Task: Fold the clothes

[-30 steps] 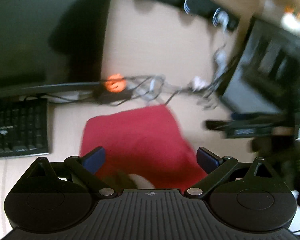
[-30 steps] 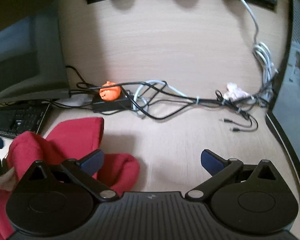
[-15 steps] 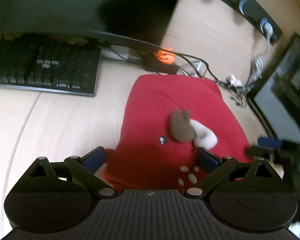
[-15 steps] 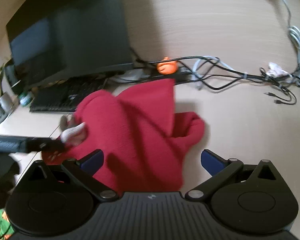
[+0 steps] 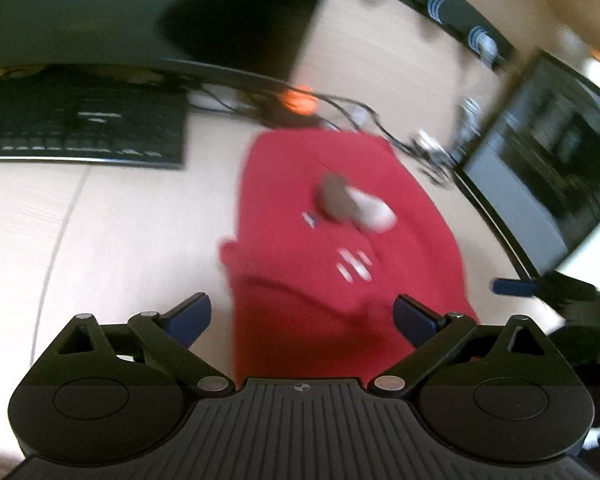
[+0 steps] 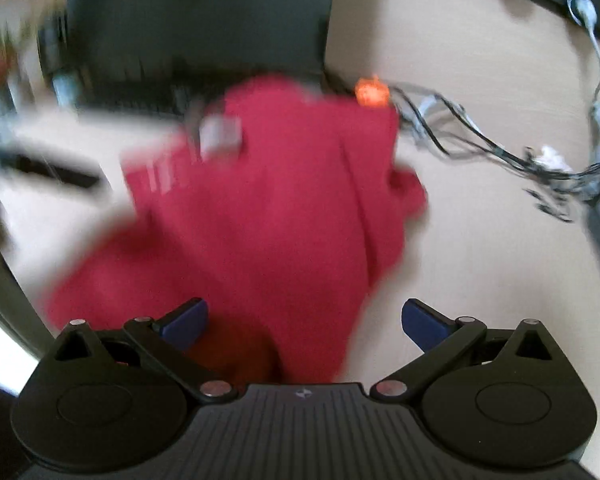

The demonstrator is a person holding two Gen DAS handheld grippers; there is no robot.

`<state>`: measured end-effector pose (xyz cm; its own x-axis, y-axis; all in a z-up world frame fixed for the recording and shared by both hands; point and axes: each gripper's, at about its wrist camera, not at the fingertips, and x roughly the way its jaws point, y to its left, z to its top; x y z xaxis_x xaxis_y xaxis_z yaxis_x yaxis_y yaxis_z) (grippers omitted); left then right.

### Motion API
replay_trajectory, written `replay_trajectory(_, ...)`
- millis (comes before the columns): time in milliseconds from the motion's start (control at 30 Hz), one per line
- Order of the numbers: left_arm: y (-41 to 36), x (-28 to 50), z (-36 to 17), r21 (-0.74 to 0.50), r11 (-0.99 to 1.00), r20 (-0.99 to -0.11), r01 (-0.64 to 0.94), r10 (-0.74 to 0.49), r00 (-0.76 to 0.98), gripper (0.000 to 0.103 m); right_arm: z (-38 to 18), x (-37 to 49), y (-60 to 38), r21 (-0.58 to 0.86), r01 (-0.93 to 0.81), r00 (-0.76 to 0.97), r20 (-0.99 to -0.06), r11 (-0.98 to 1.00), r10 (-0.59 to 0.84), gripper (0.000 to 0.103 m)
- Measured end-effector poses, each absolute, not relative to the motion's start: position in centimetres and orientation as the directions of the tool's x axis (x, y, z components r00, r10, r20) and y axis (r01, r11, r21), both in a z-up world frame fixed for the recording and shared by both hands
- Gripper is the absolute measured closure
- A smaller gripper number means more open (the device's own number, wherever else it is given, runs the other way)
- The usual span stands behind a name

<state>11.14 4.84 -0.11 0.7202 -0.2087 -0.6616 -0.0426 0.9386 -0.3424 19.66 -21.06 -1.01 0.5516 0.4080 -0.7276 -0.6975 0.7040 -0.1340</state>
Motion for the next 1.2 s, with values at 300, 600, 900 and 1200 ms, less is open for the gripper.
replay_trajectory(300, 0.0, 8.7, -3.9, -0.075, 0.991, -0.776, 0.109, -0.127, 0.618, 0.003, -2.7, 15.7, -22.1, -0.193, -0.556, 0.642, -0.718, 0.808, 0.270, 0.000)
replay_trajectory(600, 3.5, 8.8, 0.3, -0.291, 0.947, -0.657, 0.139, -0.304, 0.690, 0.003, -3.5, 15.6, -22.7, -0.113, -0.483, 0.630, -0.733, 0.869, 0.255, 0.000)
replay_trajectory(900, 6.7, 19.1, 2.3, -0.312, 0.947, -0.659, 0.069, -0.268, 0.703, 0.003, 1.5, 20.9, -26.7, 0.282, -0.449, 0.589, -0.620, 0.848, 0.519, 0.000)
replay_trajectory(1200, 9.5, 23.3, -4.7, -0.447, 0.884, -0.781, -0.138, -0.310, 0.542, 0.002, -3.5, 29.4, -26.7, 0.621, -0.349, 0.407, -0.574, 0.702, 0.711, 0.000)
